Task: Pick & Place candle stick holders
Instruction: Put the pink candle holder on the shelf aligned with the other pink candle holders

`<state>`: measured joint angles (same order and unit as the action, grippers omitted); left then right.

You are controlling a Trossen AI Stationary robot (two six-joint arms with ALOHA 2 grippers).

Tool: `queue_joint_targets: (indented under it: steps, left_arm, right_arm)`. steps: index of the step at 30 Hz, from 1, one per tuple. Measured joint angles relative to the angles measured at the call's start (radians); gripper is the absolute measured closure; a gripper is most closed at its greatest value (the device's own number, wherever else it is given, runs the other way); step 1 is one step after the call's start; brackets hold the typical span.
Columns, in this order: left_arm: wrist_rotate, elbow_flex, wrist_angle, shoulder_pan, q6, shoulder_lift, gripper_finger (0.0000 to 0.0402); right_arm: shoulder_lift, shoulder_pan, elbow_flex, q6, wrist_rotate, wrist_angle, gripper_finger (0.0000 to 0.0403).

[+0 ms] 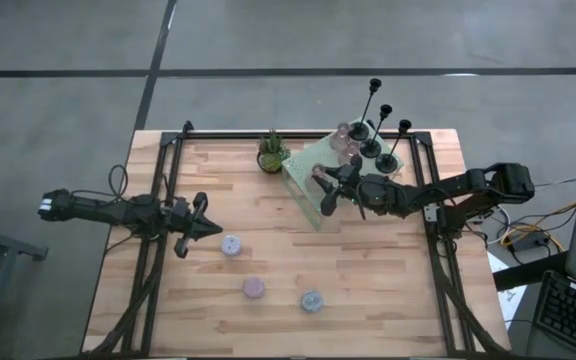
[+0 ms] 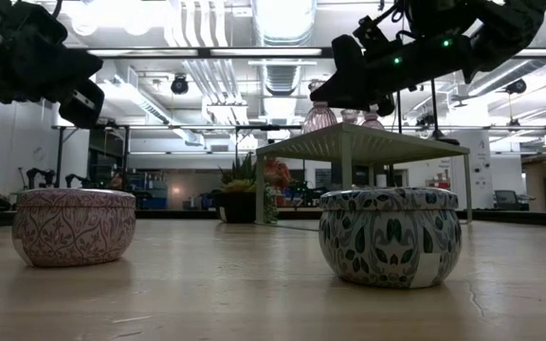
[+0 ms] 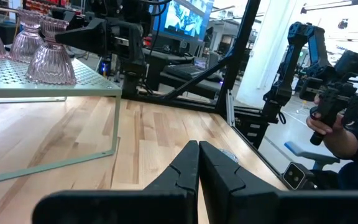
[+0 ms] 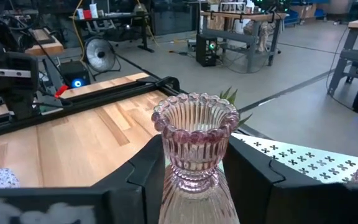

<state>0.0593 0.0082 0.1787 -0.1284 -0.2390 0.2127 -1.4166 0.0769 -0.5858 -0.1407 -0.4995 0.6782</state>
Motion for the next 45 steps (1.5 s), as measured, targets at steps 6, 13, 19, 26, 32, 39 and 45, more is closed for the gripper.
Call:
queue_joint_targets:
  steps: [6,13,19,26,32,39,45]
  left_arm:
    - [0.000,0.000,0.000,0.000,0.000,0.000,0.0387]
    - [0.000,0.000,0.000,0.000,0.000,0.000,0.0387]
    - [0.000,0.000,-0.001,0.000,0.000,0.000,0.0387]
    - [0.000,-0.001,-0.001,0.000,0.000,0.000,0.0387]
    - [0.000,-0.001,0.000,0.000,0.000,0.000,0.0387]
    - [0.000,-0.001,0.000,0.000,0.000,0.000,0.0387]
    - [0.000,-0.001,0.000,0.000,0.000,0.000,0.0387]
  right_arm:
    - [0.003,0.000,0.003,0.006,0.000,-0.016,0.0275]
    - [0.044,0.000,0.026,-0.017,0.001,-0.039,0.0273]
    - [0.152,-0.002,0.032,-0.040,0.003,-0.167,0.0292]
    - [0.256,-0.002,0.032,-0.078,0.003,-0.362,0.0294]
    - [0.303,-0.002,0.060,-0.096,-0.001,-0.409,0.0295]
    - [0.380,-0.003,0.119,-0.096,-0.015,-0.412,0.0296]
    - [0.459,-0.007,0.157,-0.089,-0.026,-0.416,0.0296]
